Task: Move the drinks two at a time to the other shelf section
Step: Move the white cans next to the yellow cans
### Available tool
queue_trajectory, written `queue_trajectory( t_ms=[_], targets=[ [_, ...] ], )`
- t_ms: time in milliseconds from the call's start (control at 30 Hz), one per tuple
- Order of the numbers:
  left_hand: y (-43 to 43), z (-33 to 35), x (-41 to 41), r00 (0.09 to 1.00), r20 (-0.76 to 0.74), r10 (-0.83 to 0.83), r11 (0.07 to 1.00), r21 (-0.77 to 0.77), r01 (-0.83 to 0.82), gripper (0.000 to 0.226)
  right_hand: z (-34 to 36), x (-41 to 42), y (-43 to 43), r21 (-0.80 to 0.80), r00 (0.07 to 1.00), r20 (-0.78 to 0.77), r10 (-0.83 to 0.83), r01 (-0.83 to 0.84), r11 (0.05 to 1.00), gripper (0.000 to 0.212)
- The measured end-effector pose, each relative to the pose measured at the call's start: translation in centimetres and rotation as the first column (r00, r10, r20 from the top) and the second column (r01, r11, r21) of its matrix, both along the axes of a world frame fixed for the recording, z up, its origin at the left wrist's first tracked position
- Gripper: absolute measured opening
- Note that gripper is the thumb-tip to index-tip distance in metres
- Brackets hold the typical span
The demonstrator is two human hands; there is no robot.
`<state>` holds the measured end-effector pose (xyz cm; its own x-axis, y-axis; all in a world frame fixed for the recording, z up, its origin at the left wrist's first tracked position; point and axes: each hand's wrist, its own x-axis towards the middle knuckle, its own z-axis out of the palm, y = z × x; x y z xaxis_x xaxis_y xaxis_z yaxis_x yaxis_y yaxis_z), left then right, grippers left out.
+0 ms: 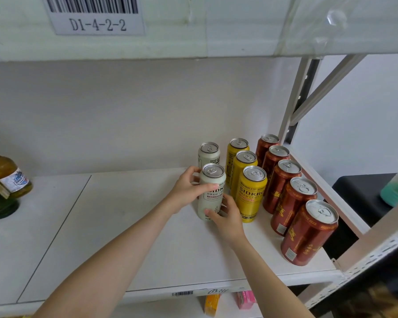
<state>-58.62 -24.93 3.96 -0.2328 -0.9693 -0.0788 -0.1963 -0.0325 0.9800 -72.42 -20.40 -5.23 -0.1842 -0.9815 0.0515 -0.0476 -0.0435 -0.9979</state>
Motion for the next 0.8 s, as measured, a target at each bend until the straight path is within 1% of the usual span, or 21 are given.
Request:
queue_trajectory(
  t_ms=[267, 567, 733, 800],
  targets=[
    [-1.8, 0.4, -0.2, 0.999, -0.009, -0.036, 0.999, 0.028, 0.036, 0.071, -0.1, 0.0, -1.6, -0.011, 0.998, -0.031, -0.048, 0.048, 0.999, 0.06],
    [-3.2, 0.5, 0.1, 0.999, 0.009, -0.035, 0.998, 0.048, 0.035, 0.072, 0.3, 0.5, -2.5, -0.013, 0.996, -0.052, -0.073, 0.073, 0.997, 0.062],
    [-3.3, 0.5, 0.0, 0.999, 0.017, -0.029, 0.999, 0.043, 0.028, 0.066, 0.3, 0.7, -2.9, -0.007, 0.995, -0.076, -0.069, 0.069, 0.998, 0.064],
    [-3.4, 0.4, 0.0, 0.999, 0.022, -0.025, 0.999, 0.037, 0.024, 0.059, 0.3, 0.7, -3.0, -0.002, 0.994, -0.089, -0.07, 0.07, 0.998, 0.064]
  ],
)
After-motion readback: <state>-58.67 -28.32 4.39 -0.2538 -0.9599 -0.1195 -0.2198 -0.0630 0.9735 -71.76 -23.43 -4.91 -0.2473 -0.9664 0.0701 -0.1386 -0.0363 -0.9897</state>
